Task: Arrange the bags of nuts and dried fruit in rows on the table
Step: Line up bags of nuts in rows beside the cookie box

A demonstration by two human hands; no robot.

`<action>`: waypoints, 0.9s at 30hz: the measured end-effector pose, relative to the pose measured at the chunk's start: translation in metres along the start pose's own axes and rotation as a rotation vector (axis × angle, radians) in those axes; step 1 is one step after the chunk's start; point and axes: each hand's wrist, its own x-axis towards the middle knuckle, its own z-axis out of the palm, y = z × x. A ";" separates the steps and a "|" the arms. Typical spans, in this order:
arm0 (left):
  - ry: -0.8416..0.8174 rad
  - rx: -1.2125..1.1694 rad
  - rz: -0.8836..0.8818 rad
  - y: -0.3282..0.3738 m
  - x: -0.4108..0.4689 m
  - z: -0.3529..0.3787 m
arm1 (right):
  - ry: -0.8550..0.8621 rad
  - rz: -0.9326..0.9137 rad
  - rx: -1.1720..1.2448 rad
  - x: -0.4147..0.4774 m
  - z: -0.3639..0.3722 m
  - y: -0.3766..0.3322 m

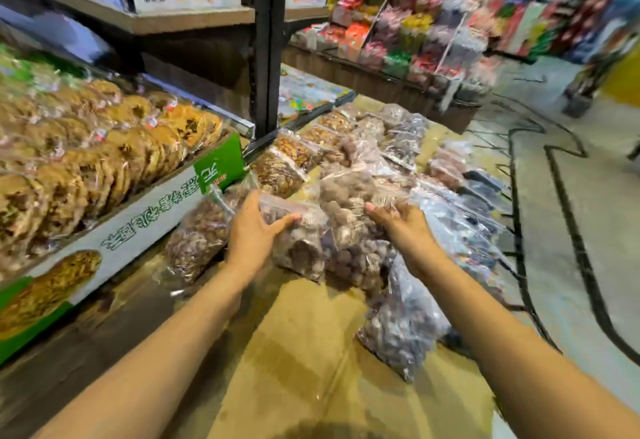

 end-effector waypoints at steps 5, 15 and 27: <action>0.129 -0.191 -0.155 0.034 -0.044 -0.051 | 0.061 -0.005 0.098 -0.084 -0.001 0.000; -0.120 -0.259 -0.501 0.005 -0.105 -0.089 | 0.220 0.122 0.264 -0.210 0.019 0.072; -0.562 -0.178 -0.502 -0.081 -0.080 -0.047 | 0.420 0.440 0.041 -0.219 0.102 0.130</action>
